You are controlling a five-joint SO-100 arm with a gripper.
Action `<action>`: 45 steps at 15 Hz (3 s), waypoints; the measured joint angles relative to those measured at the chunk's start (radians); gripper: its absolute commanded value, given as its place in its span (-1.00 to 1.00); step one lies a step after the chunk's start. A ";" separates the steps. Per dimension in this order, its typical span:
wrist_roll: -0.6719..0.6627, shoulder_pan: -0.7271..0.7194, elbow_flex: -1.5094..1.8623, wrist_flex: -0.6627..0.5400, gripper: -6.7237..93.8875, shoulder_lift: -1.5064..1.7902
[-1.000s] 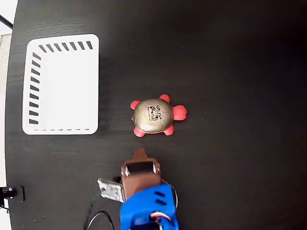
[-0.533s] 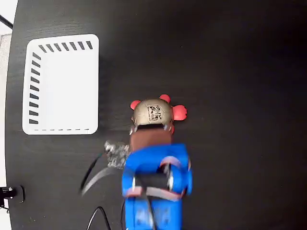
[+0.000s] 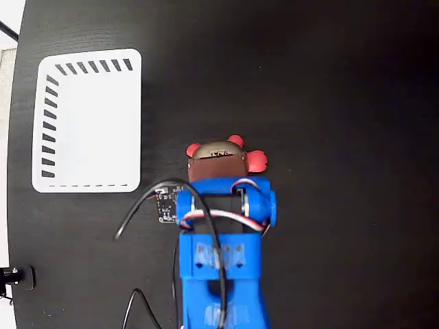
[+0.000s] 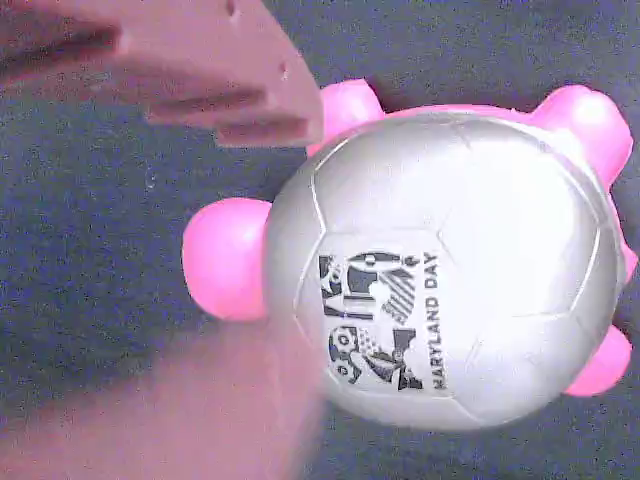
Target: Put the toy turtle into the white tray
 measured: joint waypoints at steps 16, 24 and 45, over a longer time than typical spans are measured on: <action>-0.017 -0.011 -0.005 -0.055 0.37 -0.184; -0.032 -0.002 0.152 -0.229 0.37 -0.213; 0.015 0.035 0.003 -0.121 -0.86 -0.250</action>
